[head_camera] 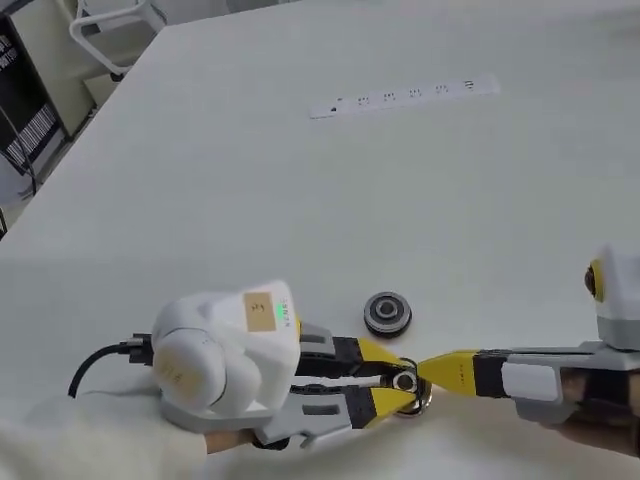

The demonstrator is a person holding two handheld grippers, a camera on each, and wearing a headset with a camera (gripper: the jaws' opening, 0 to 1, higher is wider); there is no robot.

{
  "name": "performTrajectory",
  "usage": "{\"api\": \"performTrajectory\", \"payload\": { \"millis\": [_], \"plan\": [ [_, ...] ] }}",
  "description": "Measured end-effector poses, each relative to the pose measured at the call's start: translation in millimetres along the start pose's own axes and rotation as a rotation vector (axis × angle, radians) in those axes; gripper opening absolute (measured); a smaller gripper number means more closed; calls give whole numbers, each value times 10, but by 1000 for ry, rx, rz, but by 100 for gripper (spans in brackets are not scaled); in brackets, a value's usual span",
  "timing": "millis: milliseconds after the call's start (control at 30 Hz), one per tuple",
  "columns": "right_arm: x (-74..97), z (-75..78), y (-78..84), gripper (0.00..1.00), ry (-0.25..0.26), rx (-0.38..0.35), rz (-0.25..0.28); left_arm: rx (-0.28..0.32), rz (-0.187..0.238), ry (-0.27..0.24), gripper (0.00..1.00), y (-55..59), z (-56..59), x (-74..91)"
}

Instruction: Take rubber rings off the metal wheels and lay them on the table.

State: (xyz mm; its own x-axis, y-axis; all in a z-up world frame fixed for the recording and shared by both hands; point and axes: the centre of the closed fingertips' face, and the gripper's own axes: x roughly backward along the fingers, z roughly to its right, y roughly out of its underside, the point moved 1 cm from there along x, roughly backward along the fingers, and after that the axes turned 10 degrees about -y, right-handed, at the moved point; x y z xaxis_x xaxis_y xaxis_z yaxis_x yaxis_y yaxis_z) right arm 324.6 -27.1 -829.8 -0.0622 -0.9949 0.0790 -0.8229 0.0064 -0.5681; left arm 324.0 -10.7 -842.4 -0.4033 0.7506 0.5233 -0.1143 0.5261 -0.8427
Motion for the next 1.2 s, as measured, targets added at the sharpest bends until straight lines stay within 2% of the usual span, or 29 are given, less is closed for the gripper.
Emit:
{"api": "performTrajectory", "payload": {
  "millis": [133,500,767,900,933,1100,1200],
  "plan": [
    [21,7,10,0,6,-8,2,6,-22,2,14,17,0,25],
    [-15,-85,23,0,0,29,-25,-20,-14,3,12,15,28,16],
    [-6,-99,3,0,1,31,-22,-1,-25,23,9,11,37,55],
    [17,-97,-9,0,13,38,-25,19,2,35,16,-126,43,129],
    [27,-132,-47,0,-1,28,-3,24,10,34,19,-175,34,158],
    [82,-155,-112,0,17,50,5,16,44,30,29,-339,-5,299],
    [117,-171,-112,0,28,60,0,41,79,7,40,-464,-54,412]
  ]
}}
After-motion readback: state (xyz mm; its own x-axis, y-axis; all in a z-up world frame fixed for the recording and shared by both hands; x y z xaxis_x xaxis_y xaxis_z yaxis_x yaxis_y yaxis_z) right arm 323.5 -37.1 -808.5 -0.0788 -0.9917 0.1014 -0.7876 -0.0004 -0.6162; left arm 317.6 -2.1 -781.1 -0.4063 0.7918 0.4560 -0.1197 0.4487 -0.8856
